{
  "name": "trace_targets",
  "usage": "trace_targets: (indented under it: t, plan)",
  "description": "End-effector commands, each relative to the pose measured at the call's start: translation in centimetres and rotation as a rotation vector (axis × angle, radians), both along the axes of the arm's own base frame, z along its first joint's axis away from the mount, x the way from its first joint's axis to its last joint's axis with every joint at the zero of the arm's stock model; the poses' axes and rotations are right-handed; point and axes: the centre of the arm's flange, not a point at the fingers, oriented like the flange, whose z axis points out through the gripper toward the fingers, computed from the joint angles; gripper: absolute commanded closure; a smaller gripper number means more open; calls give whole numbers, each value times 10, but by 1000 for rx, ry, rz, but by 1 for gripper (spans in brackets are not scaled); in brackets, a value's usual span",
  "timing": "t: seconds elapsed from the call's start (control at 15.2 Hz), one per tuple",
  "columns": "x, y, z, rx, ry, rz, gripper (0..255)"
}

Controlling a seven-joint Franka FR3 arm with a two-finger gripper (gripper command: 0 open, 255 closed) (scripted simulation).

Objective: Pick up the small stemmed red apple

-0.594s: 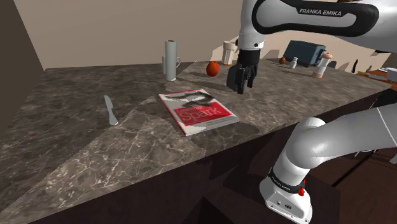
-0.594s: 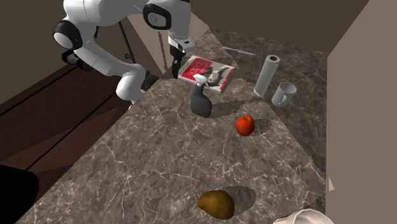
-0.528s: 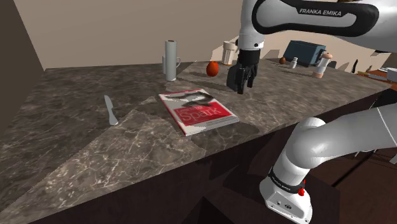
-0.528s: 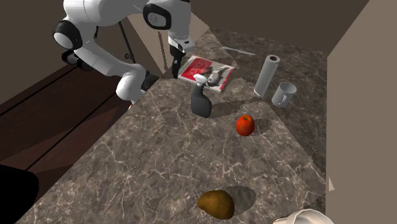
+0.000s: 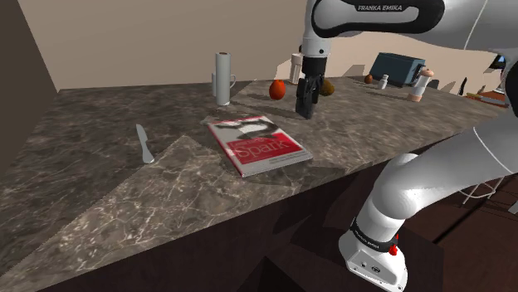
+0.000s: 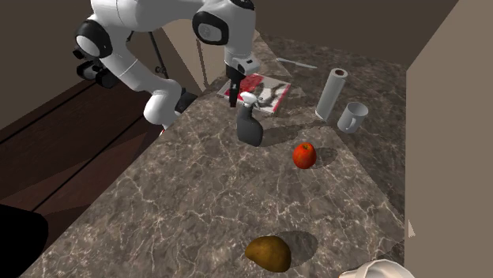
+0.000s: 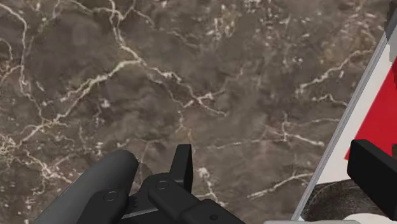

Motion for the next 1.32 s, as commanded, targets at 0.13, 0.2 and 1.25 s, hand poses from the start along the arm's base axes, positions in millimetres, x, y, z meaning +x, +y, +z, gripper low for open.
trace_targets:
  t: [0.13, 0.2, 1.25]
  plan:
    - [41, -38, 0, 11, -18, 0, 0]
    - [50, -47, 1, 14, -22, 0, 0]
    - [205, -185, 11, 63, -91, -2, 0]
